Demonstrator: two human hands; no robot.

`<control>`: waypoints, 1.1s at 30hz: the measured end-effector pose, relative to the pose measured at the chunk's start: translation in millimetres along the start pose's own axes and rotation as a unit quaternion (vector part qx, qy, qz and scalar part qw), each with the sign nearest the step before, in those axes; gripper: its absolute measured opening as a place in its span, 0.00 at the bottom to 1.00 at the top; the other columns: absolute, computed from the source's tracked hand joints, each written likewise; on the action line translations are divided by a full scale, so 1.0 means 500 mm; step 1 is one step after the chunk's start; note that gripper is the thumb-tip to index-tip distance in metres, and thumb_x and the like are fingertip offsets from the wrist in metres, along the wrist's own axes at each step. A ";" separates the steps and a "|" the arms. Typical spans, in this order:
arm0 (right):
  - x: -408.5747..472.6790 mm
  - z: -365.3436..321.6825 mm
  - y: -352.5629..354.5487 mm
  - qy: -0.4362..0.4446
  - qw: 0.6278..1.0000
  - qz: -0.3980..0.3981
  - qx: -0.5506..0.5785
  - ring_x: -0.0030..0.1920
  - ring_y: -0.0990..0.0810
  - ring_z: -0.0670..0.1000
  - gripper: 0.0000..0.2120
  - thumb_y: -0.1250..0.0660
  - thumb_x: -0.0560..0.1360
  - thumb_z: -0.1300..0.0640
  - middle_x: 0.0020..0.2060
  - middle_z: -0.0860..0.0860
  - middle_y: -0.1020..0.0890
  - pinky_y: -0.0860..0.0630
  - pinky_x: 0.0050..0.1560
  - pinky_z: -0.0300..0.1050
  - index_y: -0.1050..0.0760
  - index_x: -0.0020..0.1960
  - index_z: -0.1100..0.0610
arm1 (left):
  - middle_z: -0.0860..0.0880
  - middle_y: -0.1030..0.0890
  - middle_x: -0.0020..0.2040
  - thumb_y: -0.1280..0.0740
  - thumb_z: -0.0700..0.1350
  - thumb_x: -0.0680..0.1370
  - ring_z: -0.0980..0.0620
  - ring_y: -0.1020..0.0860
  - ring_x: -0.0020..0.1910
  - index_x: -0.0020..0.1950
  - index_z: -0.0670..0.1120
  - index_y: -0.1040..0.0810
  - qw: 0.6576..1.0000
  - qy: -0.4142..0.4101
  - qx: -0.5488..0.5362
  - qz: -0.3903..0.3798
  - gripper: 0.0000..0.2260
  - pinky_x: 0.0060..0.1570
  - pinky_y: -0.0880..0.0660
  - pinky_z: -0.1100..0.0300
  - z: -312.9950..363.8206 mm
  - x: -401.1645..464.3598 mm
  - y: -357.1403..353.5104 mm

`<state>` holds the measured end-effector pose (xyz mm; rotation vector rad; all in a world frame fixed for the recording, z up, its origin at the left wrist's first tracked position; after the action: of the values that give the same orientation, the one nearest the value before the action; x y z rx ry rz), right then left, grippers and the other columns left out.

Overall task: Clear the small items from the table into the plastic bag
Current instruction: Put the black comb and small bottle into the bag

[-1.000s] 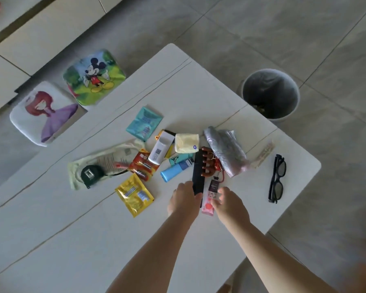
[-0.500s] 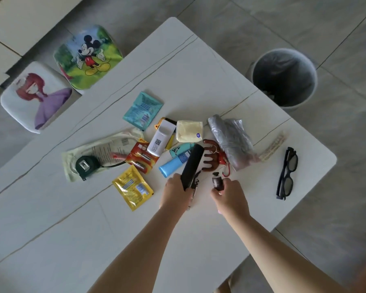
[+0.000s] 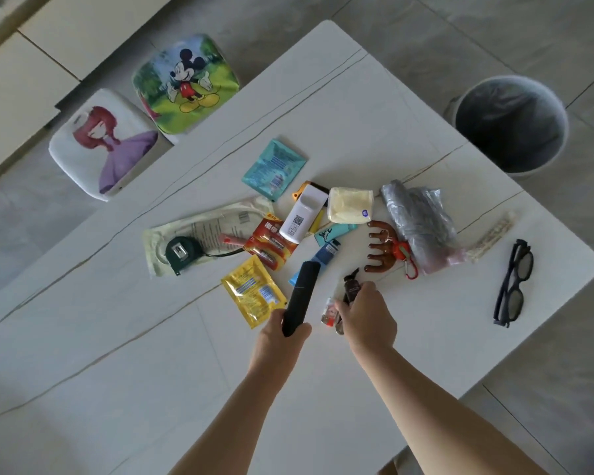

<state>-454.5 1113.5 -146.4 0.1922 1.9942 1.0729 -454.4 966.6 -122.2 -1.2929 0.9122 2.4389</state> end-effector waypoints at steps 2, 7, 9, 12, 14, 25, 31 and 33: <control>0.000 -0.004 -0.005 -0.024 1.000 -0.008 0.015 0.51 0.20 0.54 0.19 0.34 0.75 0.48 0.52 0.53 0.21 0.29 0.38 0.43 0.32 0.59 0.60 | 0.48 0.26 0.36 0.34 0.47 0.75 0.52 0.28 0.33 0.49 0.55 0.30 1.000 -0.006 -0.026 0.001 0.06 0.34 0.28 0.59 -0.006 0.001 0.001; 0.001 0.026 0.003 -0.088 0.988 -0.078 0.099 0.39 0.24 0.53 0.09 0.34 0.71 0.57 0.39 0.52 0.22 0.29 0.36 0.43 0.27 0.50 0.59 | 0.48 0.27 0.34 0.37 0.45 0.77 0.50 0.26 0.33 0.50 0.51 0.26 0.997 -0.004 -0.074 -0.003 0.03 0.36 0.26 0.58 -0.001 -0.015 -0.002; -0.003 0.040 0.011 -0.095 0.974 -0.119 0.168 0.31 0.26 0.53 0.05 0.35 0.69 0.58 0.30 0.51 0.25 0.28 0.31 0.42 0.28 0.42 0.59 | 0.48 0.26 0.35 0.40 0.44 0.79 0.52 0.26 0.31 0.54 0.47 0.26 0.997 0.000 -0.081 -0.011 0.06 0.30 0.27 0.61 0.008 -0.024 -0.003; -0.031 0.058 0.040 -0.093 0.947 -0.161 0.261 0.30 0.29 0.52 0.04 0.36 0.71 0.59 0.30 0.52 0.27 0.33 0.32 0.41 0.31 0.39 0.58 | 0.46 0.23 0.37 0.44 0.43 0.81 0.52 0.25 0.28 0.55 0.47 0.28 0.996 0.003 -0.092 -0.018 0.07 0.26 0.30 0.62 0.028 -0.050 -0.005; -0.056 0.074 0.072 -0.111 0.910 -0.182 0.356 0.32 0.25 0.52 0.03 0.37 0.73 0.62 0.32 0.53 0.25 0.28 0.34 0.44 0.31 0.41 0.58 | 0.44 0.21 0.40 0.46 0.43 0.81 0.51 0.23 0.27 0.54 0.48 0.29 0.996 0.003 -0.088 -0.028 0.07 0.26 0.30 0.62 0.047 -0.078 -0.007; -0.195 0.252 0.306 -0.128 0.797 -0.139 0.574 0.40 0.16 0.55 0.07 0.31 0.73 0.65 0.40 0.60 0.19 0.20 0.40 0.53 0.28 0.48 0.63 | 0.43 0.17 0.39 0.43 0.47 0.82 0.48 0.18 0.29 0.56 0.45 0.28 0.992 -0.041 0.005 -0.122 0.09 0.30 0.22 0.58 0.210 -0.257 -0.137; -0.274 0.405 0.423 -0.141 0.759 -0.042 0.634 0.33 0.21 0.54 0.03 0.36 0.76 0.66 0.34 0.57 0.22 0.23 0.34 0.47 0.29 0.44 0.63 | 0.44 0.17 0.38 0.41 0.48 0.81 0.49 0.19 0.28 0.53 0.47 0.27 0.974 -0.101 0.097 -0.177 0.07 0.28 0.21 0.60 0.292 -0.368 -0.277; -0.298 0.473 0.450 -0.154 0.748 -0.011 0.646 0.33 0.20 0.51 0.02 0.36 0.76 0.64 0.36 0.55 0.22 0.22 0.33 0.44 0.30 0.46 0.61 | 0.42 0.18 0.39 0.39 0.46 0.80 0.47 0.19 0.29 0.53 0.43 0.25 0.968 -0.113 0.090 -0.205 0.08 0.30 0.20 0.57 0.308 -0.411 -0.333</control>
<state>-239.5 1327.5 45.7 0.9824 2.0497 -0.5338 -358.7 1208.5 38.6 -0.9963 0.7051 2.0749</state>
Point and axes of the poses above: each hand's wrist, its own x-axis towards the middle knuckle, its own y-axis out of the back of the hand, z = x × y, the point moved 2 cm from there along x, towards the middle knuckle
